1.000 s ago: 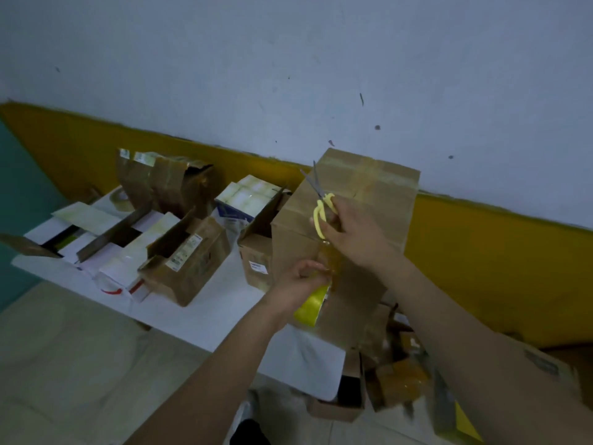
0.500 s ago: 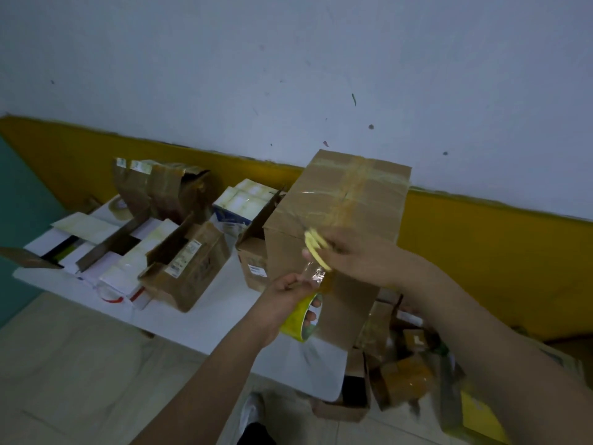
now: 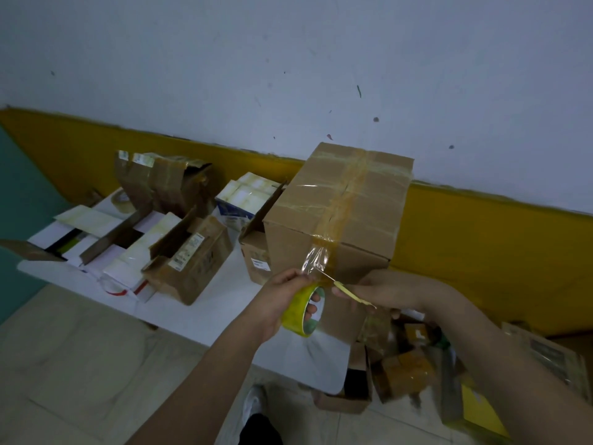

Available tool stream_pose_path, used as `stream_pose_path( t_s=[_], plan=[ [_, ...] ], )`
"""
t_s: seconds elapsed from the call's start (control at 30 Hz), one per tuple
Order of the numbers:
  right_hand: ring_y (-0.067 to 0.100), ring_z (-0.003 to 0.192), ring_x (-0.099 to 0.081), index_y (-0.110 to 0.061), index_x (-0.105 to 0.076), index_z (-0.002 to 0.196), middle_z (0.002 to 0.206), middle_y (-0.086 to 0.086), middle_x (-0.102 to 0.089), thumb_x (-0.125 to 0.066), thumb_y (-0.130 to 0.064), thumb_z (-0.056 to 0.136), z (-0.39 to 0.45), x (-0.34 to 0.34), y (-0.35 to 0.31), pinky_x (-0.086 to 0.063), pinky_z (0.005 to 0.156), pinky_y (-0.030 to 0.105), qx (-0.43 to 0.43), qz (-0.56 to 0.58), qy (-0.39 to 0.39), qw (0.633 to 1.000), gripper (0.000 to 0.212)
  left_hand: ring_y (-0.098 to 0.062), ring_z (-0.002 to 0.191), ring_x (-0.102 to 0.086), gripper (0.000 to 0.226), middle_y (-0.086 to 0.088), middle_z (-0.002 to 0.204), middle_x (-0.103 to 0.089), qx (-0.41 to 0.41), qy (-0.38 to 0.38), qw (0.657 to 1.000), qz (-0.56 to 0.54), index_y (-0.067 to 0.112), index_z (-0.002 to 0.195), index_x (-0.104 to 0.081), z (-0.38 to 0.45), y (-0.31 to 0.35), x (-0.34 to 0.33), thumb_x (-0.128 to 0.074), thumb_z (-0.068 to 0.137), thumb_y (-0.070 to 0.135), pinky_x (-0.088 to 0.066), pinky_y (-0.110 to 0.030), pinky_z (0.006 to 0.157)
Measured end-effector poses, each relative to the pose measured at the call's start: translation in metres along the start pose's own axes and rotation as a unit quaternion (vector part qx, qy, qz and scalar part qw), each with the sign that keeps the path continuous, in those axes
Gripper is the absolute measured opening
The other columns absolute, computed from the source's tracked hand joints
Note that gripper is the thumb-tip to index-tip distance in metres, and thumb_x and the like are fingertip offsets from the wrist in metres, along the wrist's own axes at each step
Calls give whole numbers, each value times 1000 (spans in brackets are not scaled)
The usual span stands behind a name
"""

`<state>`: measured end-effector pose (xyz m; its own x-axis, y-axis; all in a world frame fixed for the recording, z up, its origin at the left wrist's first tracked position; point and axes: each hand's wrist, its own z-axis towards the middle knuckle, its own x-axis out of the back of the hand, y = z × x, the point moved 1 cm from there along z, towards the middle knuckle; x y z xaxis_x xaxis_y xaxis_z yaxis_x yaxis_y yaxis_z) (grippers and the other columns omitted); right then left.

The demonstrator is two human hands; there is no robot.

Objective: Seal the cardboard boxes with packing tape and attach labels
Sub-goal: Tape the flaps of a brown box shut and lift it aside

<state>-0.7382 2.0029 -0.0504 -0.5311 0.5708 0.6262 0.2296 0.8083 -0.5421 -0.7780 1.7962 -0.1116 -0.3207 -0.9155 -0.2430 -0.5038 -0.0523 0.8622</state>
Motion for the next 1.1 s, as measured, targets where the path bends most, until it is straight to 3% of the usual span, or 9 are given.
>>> stream_pose_path(
  t_s=[0.1,0.3,0.57,0.67,0.77,0.9,0.97,1.03,1.1],
  plan=[
    [10,65,-55,-13,-75,94,69,-4,-61,-45,-84,77,7,-4,-5,-44,60,22,-1,48,10,999,79,-22,57,-62,21,-17,77,-68,6,-3,1000,-9,1,112,-62,0,-1,3,-59,100,17,-54,-30,58],
    [6,64,-57,-16,-78,90,65,-6,-63,-51,-73,85,9,-8,-3,-45,55,18,17,74,53,996,62,-21,58,-62,13,-15,77,-67,11,-20,1000,-12,5,105,-62,2,-1,5,-60,99,17,-54,-31,59],
    [5,57,-55,-18,-79,89,58,-6,-60,-62,-52,92,12,-13,13,-44,52,17,65,107,51,991,38,-22,58,-61,9,-15,76,-67,14,-27,1000,0,7,102,-65,5,-1,5,-63,97,14,-53,-30,56],
    [-1,51,-55,-31,-76,80,54,-14,-59,-61,-41,97,14,-15,21,-43,53,18,71,35,45,996,25,-25,60,-63,5,-17,79,-68,24,-38,998,52,9,94,-67,3,-3,9,-65,96,14,-52,-30,56],
    [2,50,-49,-30,-73,76,55,-11,-60,-60,-41,98,16,-25,24,-34,50,18,98,-81,59,990,28,-26,58,-64,6,-17,79,-70,34,-36,994,95,9,93,-67,-2,-10,16,-68,94,15,-55,-30,57],
    [8,67,-54,-31,-71,96,79,-7,-65,-55,-54,95,6,-30,20,-45,56,33,103,-272,122,949,29,-26,59,-65,9,-17,81,-71,31,-53,990,129,7,98,-68,-9,-10,22,-68,95,15,-56,-31,58],
    [12,88,-59,-32,-65,111,102,-10,-64,-52,-63,92,-9,-24,9,-52,68,34,91,-291,137,943,38,-26,59,-65,10,-17,81,-71,19,-54,988,146,5,100,-66,-12,-5,25,-65,96,14,-56,-30,56],
    [14,109,-57,-33,-49,136,128,-11,-53,-47,-70,89,-24,-17,-3,-52,78,32,79,-268,145,949,60,-28,63,-67,10,-18,82,-72,-3,-36,987,157,4,99,-65,-12,-2,30,-64,97,13,-56,-30,57],
    [15,114,-54,-31,-43,140,135,-12,-44,-46,-77,84,-33,-9,-18,-47,75,28,93,-252,216,939,72,-34,75,-68,10,-17,84,-72,-26,-12,987,159,3,99,-65,-11,1,33,-65,96,13,-57,-32,60]
  ],
)
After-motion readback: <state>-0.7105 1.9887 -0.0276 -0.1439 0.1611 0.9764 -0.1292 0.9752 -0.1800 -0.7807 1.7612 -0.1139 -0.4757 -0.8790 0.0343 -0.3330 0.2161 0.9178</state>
